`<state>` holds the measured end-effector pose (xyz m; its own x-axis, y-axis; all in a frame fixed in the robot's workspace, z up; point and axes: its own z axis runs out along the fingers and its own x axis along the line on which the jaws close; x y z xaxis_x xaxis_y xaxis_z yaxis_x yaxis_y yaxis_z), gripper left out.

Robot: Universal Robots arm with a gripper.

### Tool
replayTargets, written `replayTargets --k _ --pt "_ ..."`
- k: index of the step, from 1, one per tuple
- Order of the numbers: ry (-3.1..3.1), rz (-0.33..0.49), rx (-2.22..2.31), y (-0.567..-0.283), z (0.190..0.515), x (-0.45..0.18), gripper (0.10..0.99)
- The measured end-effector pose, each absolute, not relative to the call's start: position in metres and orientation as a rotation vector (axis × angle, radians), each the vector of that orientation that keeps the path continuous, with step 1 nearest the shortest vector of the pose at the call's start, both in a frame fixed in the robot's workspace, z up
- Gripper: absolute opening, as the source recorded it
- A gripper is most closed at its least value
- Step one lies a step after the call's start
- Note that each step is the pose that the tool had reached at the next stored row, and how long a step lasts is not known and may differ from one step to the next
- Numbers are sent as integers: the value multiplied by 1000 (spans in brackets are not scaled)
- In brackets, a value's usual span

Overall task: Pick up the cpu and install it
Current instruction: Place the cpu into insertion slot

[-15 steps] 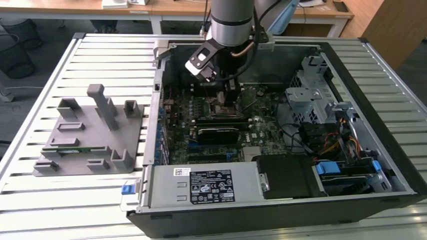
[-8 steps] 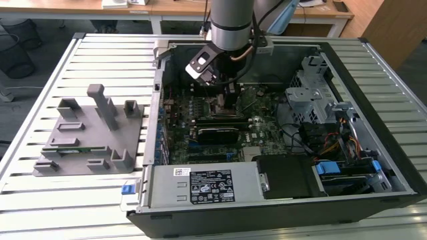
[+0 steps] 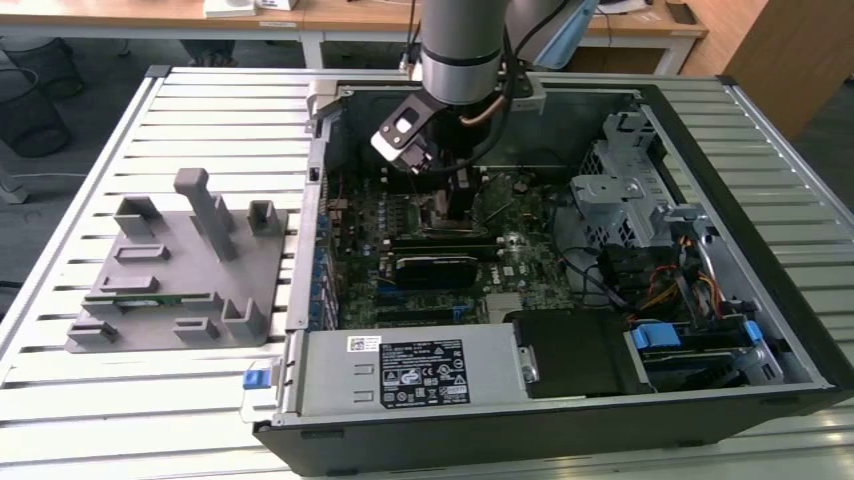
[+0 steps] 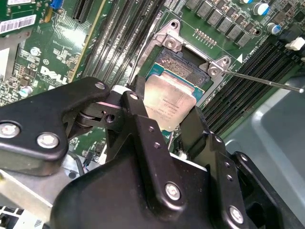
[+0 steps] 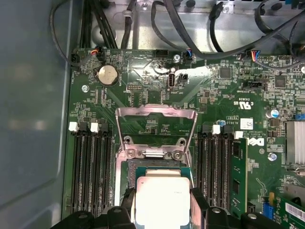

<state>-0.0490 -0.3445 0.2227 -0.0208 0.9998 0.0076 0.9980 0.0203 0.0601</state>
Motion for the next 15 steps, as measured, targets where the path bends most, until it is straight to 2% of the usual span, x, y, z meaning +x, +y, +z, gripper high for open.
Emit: replayTargets --k 15 --pt "2205 75 2184 -341 208 -50 541"
